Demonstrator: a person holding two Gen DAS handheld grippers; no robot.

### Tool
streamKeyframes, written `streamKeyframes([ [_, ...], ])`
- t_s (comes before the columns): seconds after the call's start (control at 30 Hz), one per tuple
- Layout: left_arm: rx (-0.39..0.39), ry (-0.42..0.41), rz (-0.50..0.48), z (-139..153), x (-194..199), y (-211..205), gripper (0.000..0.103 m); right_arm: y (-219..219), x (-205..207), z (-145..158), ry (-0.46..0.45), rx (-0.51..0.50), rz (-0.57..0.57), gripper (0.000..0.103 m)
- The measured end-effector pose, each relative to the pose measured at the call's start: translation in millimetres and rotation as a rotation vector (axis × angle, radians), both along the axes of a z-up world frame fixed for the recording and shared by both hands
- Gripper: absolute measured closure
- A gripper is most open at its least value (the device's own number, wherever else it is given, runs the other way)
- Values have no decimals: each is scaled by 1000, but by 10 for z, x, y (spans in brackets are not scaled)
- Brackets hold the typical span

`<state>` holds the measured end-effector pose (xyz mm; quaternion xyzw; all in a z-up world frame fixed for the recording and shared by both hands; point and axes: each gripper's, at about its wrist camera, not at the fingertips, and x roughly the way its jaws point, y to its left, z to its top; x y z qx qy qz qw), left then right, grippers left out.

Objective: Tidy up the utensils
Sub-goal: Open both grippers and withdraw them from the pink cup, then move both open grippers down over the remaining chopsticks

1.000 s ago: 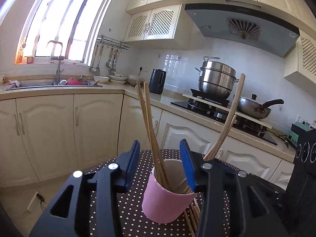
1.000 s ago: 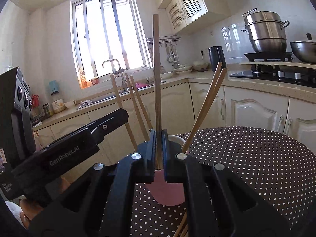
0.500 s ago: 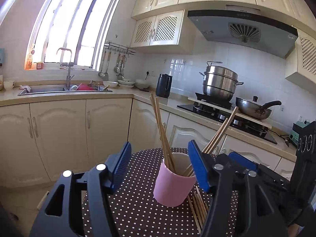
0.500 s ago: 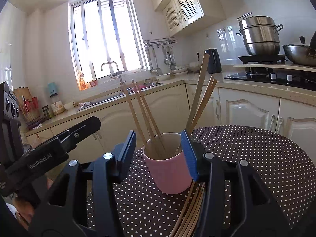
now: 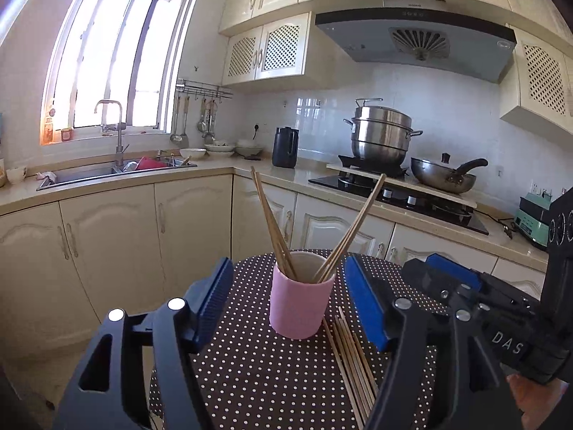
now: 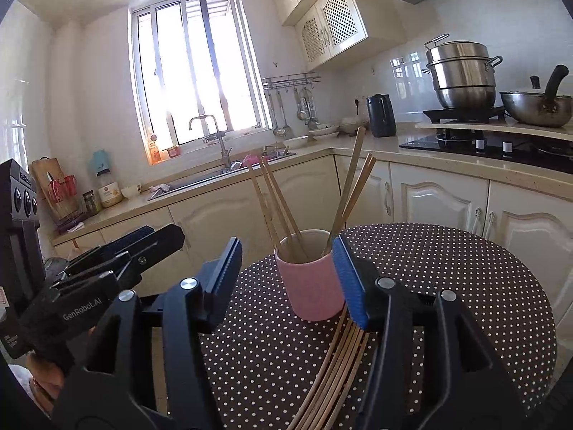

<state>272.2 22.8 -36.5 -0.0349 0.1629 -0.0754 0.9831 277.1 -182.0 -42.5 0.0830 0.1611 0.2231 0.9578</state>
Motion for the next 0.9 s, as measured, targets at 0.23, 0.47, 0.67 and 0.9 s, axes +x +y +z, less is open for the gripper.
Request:
streamKeyframes([
  [0.23, -28, 136, -76, -179, 13, -89, 33, -116, -51, -149, 106, -15, 41, 46],
  [0.47, -17, 299, -97, -468, 173, -180, 33, -311, 3, -395, 230, -17, 10, 45],
  [0.67, 18, 469, -106, -785, 399, -322, 33, -513, 156, -636, 355, 11, -20, 45],
  [0.9, 74, 623, -125, -1138, 629, -544, 33, -691, 259, -834, 428, 34, -37, 45],
])
